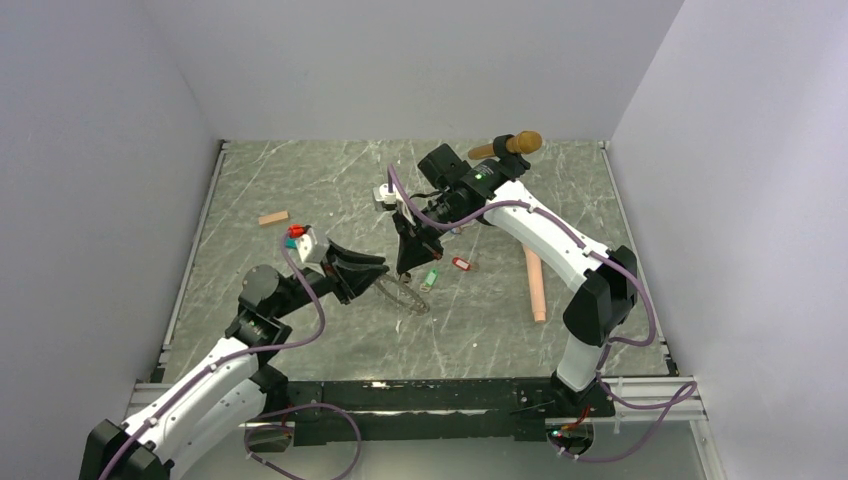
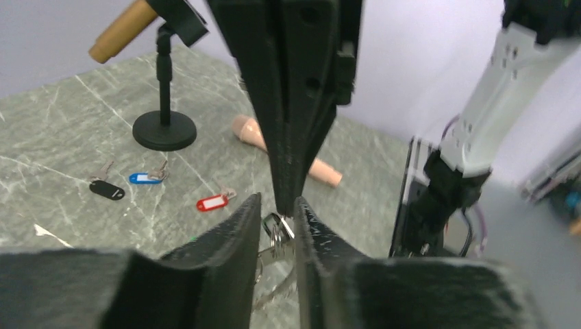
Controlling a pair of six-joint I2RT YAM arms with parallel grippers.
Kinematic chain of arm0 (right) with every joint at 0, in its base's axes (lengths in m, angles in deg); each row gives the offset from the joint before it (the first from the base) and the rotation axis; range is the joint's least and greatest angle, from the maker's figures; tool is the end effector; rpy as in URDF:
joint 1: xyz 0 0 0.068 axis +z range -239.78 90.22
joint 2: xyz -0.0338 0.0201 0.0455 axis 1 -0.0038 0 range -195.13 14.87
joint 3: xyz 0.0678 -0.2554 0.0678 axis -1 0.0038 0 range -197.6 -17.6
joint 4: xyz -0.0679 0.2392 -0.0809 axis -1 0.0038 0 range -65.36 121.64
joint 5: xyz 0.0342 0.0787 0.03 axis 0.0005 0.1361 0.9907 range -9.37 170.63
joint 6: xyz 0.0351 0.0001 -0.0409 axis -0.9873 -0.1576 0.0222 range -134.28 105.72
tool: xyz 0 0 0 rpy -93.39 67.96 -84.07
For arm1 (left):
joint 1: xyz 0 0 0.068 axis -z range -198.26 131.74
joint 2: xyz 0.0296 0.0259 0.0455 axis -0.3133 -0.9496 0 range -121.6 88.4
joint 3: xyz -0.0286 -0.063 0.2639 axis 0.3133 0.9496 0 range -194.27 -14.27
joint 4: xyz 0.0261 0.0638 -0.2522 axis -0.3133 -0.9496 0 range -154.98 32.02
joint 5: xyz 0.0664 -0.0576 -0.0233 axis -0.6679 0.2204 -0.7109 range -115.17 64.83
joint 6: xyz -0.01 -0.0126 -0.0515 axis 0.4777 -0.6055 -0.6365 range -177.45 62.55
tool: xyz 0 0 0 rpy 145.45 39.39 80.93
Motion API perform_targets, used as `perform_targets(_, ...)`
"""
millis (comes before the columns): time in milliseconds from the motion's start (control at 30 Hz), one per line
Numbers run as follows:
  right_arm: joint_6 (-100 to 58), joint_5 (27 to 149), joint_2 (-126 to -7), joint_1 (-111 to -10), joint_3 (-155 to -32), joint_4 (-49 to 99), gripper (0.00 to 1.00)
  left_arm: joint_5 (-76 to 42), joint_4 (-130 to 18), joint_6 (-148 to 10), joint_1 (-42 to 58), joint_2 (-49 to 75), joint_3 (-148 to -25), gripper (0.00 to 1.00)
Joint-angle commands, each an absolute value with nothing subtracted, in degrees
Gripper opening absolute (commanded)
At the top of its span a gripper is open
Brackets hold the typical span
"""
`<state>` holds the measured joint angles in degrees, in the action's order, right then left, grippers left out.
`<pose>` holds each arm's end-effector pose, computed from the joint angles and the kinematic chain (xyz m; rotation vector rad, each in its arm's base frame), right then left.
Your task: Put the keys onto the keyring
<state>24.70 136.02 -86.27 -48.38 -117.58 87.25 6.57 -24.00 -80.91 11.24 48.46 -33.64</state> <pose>0.2498 0.2593 0.3430 -1.7893 1.6586 1.2829 0.1383 -0.0998 0.2772 0.5698 1.3536 -1.1319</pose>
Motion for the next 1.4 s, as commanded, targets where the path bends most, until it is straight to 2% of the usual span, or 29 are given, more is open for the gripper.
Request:
perform_targets(0,25.29,137.05,-83.29,-48.43,-118.44,87.57,0.00,17.88,-34.94,-69.50,10.84,48.78,-40.35,0.33)
perform_targets(267,24.91,137.14,-83.83,-48.39,-118.59,87.50,0.00,23.66,-38.77,-69.25,10.92,45.49,-42.43,0.29)
perform_targets(567,25.01,137.40,-84.51,-48.38,-118.54,87.69,0.00,21.45,-38.72,-70.29,11.00,45.69,-39.20,0.28)
perform_targets(700,25.12,136.68,-84.56,-48.47,-117.85,87.73,0.00,17.46,-43.85,-67.83,11.00,45.99,-38.48,0.30)
perform_targets(867,29.28,135.58,-82.79,-48.60,-113.82,88.09,0.00,6.34,-48.55,-69.53,10.90,48.75,-36.68,0.33)
perform_targets(967,33.64,135.77,-80.53,-48.52,-108.81,87.14,0.09,-4.44,-50.76,-73.50,10.89,52.01,-35.52,0.40)
perform_targets(1100,43.19,134.67,-77.81,-47.21,-100.18,84.85,0.28,-19.31,-58.48,-80.07,10.45,56.79,-36.48,0.59)
perform_targets(1200,49.42,132.85,-76.67,-44.64,-94.35,81.12,0.39,-24.64,-64.87,-82.26,9.77,58.11,-39.39,0.67)
perform_targets(1267,52.80,131.94,-76.88,-41.72,-91.19,77.76,0.43,-26.01,-68.83,-81.74,9.04,57.57,-42.12,0.70)
perform_targets(1367,53.94,128.48,-80.41,-37.09,-91.94,75.68,0.43,-29.89,-76.85,-78.28,7.11,55.19,-48.68,0.75)
